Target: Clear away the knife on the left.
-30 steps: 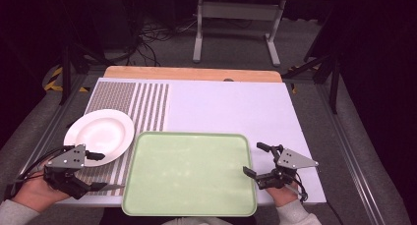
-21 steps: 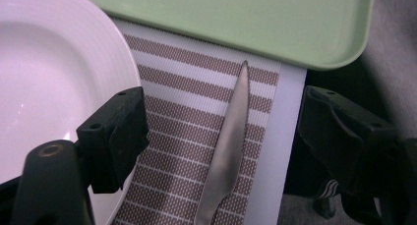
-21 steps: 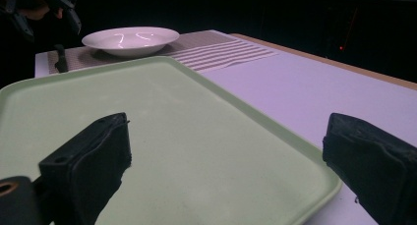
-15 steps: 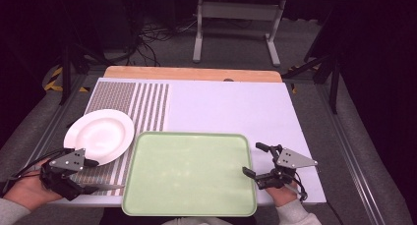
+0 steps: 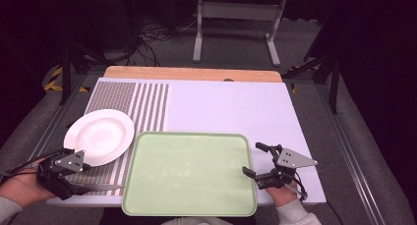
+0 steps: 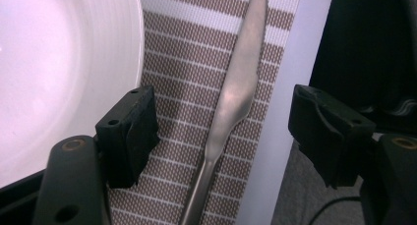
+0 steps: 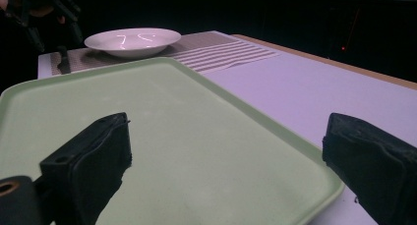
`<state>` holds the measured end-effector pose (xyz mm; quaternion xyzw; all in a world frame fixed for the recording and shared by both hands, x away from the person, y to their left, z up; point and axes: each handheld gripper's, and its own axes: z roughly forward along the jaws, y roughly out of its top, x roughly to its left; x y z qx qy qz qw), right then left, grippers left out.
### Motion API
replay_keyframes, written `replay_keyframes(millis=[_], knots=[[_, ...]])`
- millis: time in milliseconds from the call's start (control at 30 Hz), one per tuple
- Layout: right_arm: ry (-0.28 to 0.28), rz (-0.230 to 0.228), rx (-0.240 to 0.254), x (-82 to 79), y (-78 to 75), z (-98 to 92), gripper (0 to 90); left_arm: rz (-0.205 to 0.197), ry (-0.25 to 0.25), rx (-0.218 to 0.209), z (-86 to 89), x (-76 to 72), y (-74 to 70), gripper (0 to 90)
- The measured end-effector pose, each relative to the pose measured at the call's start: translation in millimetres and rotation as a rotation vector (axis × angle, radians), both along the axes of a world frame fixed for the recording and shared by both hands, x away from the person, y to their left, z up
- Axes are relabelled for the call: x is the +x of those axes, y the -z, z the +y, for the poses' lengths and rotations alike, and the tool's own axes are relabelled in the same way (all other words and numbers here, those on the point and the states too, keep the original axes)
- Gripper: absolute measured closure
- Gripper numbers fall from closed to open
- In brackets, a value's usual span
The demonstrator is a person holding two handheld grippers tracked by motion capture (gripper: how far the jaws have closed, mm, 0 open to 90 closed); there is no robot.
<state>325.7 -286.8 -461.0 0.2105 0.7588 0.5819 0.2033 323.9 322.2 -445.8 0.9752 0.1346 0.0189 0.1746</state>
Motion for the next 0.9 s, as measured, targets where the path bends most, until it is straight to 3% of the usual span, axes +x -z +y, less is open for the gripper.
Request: replay_keyframes(millis=[300,433,500,833,900], knots=[[-0.003,0.0,-0.001,-0.2,0.1,0.0,5.0,0.031,0.018,0.117,0.7,3.0,7.4,36.3],[-0.004,-0.001,-0.003,-0.2,0.0,0.1,5.0,0.04,0.034,0.14,1.3,4.3,8.4,39.7],[-0.006,-0.001,-0.004,-0.4,-0.2,0.4,5.0,0.035,0.05,0.188,1.3,5.0,8.7,41.6],[-0.013,-0.003,-0.006,-0.7,-0.1,0.6,5.0,0.012,0.104,0.26,-1.6,5.7,10.5,51.3],[-0.018,-0.01,0.0,-1.4,-0.9,0.3,5.2,-0.005,0.126,0.3,-2.8,5.2,10.8,53.6]])
